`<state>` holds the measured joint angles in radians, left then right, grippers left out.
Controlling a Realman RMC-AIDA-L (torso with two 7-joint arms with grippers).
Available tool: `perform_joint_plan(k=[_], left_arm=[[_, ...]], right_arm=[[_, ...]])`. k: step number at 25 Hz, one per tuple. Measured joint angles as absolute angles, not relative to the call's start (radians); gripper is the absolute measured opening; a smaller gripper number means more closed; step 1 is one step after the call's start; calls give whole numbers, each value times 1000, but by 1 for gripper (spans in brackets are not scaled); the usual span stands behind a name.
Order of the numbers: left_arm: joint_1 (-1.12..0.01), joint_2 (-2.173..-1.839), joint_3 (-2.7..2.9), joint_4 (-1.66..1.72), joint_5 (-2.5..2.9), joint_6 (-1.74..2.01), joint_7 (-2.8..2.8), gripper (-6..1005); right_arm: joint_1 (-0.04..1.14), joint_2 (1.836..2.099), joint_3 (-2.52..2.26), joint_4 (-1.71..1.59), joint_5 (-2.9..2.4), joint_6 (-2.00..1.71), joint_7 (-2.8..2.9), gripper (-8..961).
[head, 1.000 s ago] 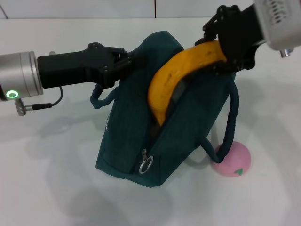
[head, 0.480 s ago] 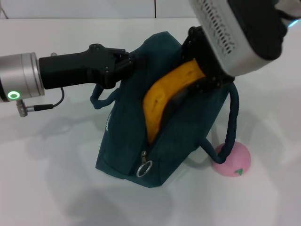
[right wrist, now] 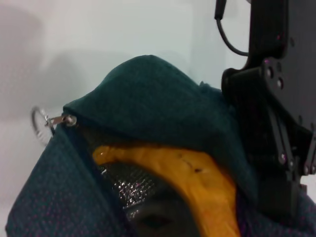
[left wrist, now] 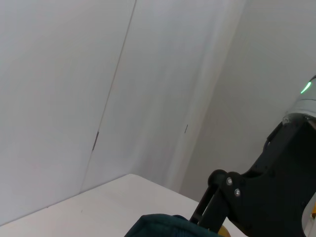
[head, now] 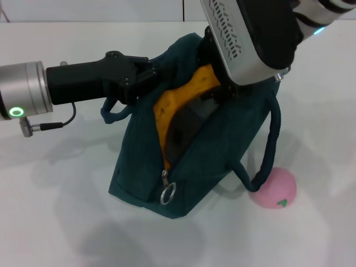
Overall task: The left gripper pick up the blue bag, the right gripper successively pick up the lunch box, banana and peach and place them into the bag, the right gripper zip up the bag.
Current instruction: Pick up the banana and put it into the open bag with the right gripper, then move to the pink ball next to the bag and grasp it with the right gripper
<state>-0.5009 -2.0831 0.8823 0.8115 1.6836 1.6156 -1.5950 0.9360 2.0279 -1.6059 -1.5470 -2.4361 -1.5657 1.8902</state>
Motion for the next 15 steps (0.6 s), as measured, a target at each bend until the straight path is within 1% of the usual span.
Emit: perform_joint_plan(k=[6,11,12,15], left_arm=[[-501,-2082,881,811,1684,1616,-1592,40],[-500,-2082,880,811,1686,1617,-1591,40],[-499,-2081,880,811,1686,1617,-1591,40],[-493,-2079,880,811,1685,1617,-1591,40]], right_arm=[[910,2028,-1622,-1561,-2431,-1542,1897,434],[847,2025,-1617,-1634,-2429,-1527,1888,626],[817,2024,-1609,-1670,-2427,-1521,1887,664],[726,2021,-1568,-1764,-2395,-1498,1864,672]])
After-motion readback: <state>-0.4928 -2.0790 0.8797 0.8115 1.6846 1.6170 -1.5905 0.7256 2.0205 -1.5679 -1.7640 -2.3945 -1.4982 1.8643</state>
